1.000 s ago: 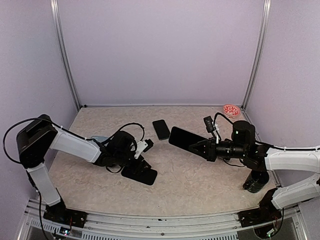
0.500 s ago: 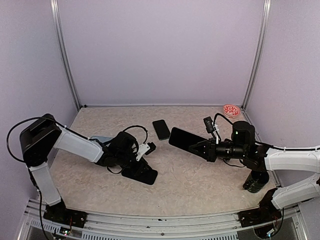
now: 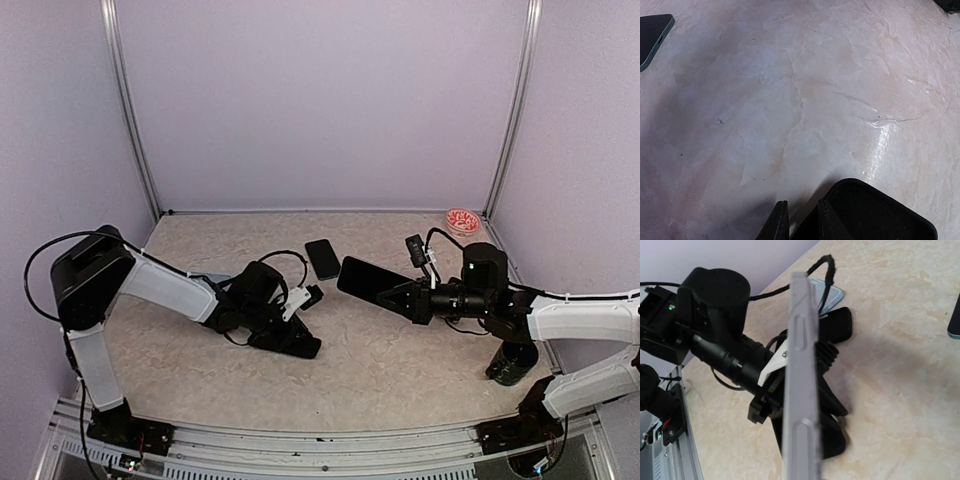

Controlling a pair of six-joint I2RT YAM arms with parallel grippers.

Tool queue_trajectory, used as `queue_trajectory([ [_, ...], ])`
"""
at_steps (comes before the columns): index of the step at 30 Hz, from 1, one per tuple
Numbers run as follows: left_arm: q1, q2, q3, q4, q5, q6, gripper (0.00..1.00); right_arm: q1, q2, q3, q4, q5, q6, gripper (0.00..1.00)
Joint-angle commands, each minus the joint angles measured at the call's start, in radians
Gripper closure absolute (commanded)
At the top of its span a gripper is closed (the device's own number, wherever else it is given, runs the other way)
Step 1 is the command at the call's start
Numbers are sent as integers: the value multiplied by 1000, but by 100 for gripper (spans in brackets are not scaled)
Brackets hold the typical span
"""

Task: Put the phone into the phone case
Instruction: Move the phone case to the center of the board.

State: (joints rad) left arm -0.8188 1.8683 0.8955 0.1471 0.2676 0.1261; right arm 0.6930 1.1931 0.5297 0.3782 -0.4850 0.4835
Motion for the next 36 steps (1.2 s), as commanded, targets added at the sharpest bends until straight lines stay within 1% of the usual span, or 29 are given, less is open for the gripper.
queue_trajectory([
  [1, -17, 32, 51, -16, 20, 8, 79, -9, -5, 6, 54, 4, -3, 100],
  [3, -21, 25, 60, -23, 24, 10, 78, -9, -13, 4, 47, 7, -5, 100],
  [5, -26, 14, 67, -45, 24, 19, 73, -10, -23, 1, 40, 13, -8, 100],
  [9, -32, -10, 75, -103, 28, 53, 55, -11, -35, -5, 36, 23, -13, 100],
  [11, -34, -16, 77, -128, 23, 69, 52, -11, -34, -7, 40, 23, -11, 100],
  [15, -33, -10, 85, -144, -11, 98, 51, -10, -18, -7, 56, 11, -1, 100],
  [19, -33, 25, 119, -181, -30, 119, 53, -11, -7, -4, 61, 0, 5, 100],
  [22, -33, 57, 146, -192, -30, 132, 56, -12, -11, -5, 56, 1, 6, 100],
  [26, -33, 81, 174, -202, -14, 144, 66, -10, -16, -11, 55, 7, 7, 100],
  [31, -32, 99, 196, -229, 5, 163, 75, -10, -15, -16, 58, 9, 9, 100],
  [33, -31, 101, 197, -234, 8, 166, 81, -11, -15, -16, 57, 10, 9, 100],
  [36, -33, 96, 191, -229, 15, 168, 85, -11, -10, -15, 62, 10, 9, 100],
])
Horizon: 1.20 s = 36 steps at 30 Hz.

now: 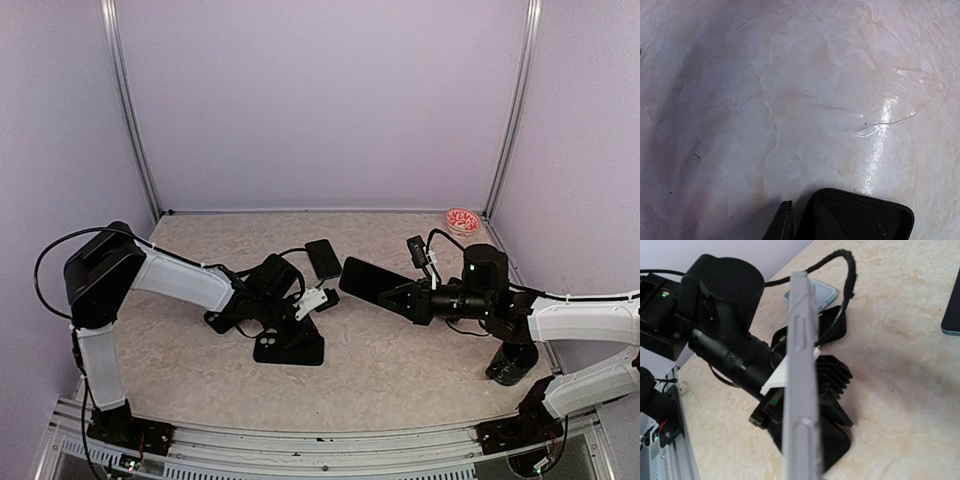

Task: Put the phone into the phone case
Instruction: Move the phone case to the center of the board.

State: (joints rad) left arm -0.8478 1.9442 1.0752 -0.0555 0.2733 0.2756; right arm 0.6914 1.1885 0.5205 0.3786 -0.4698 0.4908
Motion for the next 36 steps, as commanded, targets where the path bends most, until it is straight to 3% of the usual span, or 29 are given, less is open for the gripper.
queue_trajectory([
  [1, -3, 19, 12, -25, 11, 19, 87, -9, -2, -4, 62, -7, 2, 100],
  [10, -4, 29, 57, -17, -10, 27, 100, -10, -4, 1, 52, -2, -3, 100],
  [22, 7, 131, 239, -61, -68, 115, 100, -28, -75, 4, -16, 62, -15, 100],
  [35, 9, 322, 511, -163, 24, 216, 100, -64, -239, -20, -91, 145, -34, 100],
  [36, 8, 336, 525, -167, 30, 215, 97, -64, -239, -20, -92, 146, -34, 100],
])
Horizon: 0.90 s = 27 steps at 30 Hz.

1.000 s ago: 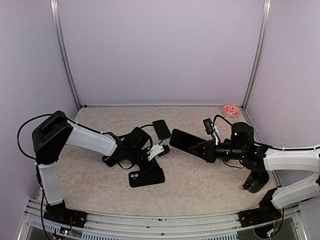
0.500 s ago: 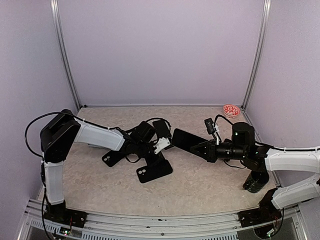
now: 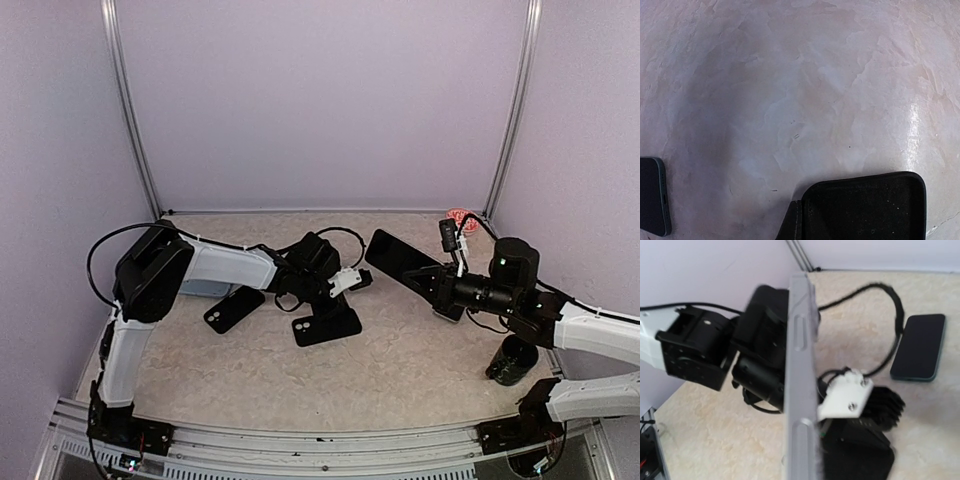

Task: Put the phone into the phone case
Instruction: Move the phone case to the center of the board.

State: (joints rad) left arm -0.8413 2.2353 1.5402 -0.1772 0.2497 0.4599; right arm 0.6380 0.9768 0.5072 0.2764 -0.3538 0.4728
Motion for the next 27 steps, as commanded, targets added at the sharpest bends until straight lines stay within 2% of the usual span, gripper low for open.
queue_trajectory([
  [1, 1, 51, 71, -49, 57, 30, 92, -12, -26, -7, 8, 31, -17, 100],
  [3, -1, 65, 86, -57, 61, 27, 83, -12, -21, -6, 7, 29, -17, 100],
  [7, -2, 64, 91, -54, 62, 3, 59, -13, -6, -3, 12, 23, -15, 100],
  [12, 12, 3, 35, 21, 55, -134, 43, -12, 5, 3, 19, 15, -15, 100],
  [19, 12, -138, -105, 94, -77, -355, 25, -14, 15, 11, 15, 0, -24, 100],
  [22, 10, -201, -172, 125, -108, -441, 23, -15, 25, 14, 20, -6, -27, 100],
  [27, 2, -301, -259, 168, -163, -640, 13, -18, 57, 38, 21, -25, -32, 100],
])
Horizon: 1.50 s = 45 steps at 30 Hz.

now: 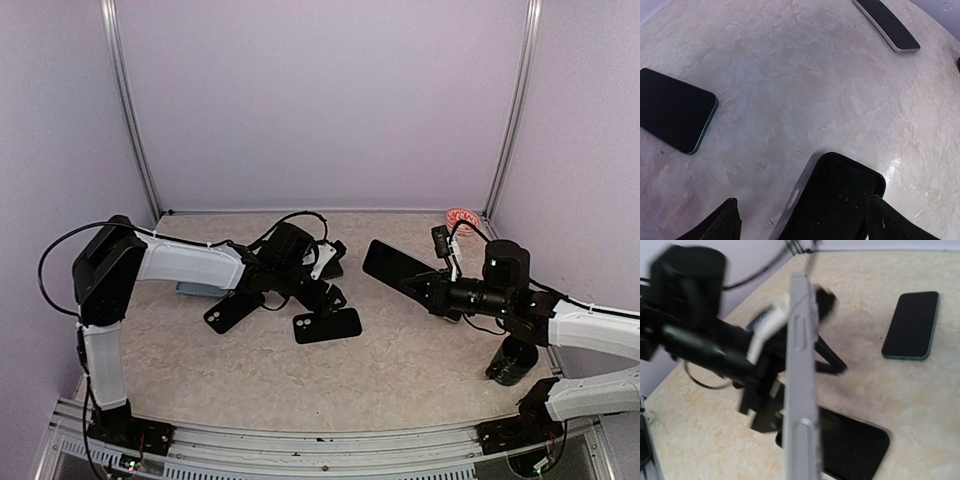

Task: Put the phone into the phone case
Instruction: Move the phone case to the center of the board.

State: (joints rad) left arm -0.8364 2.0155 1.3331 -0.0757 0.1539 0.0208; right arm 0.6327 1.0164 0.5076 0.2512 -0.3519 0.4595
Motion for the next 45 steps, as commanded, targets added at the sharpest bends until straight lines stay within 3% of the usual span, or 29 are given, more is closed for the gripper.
queue_trajectory([
  [1, -5, -94, -67, 67, -87, -245, 9, -13, 26, 45, 40, -30, -21, 100],
  [5, -13, -138, -126, 68, -142, -392, 1, -19, 69, 97, 3, -47, -39, 100],
  [18, -15, -263, -299, 193, -287, -708, 1, -88, 255, 209, -42, -178, -30, 100],
  [29, -16, -258, -343, 122, -279, -1002, 1, -105, 335, 250, -65, -222, -18, 100],
  [45, -37, -181, -358, 185, -159, -1105, 1, -107, 333, 239, -87, -197, -19, 100],
])
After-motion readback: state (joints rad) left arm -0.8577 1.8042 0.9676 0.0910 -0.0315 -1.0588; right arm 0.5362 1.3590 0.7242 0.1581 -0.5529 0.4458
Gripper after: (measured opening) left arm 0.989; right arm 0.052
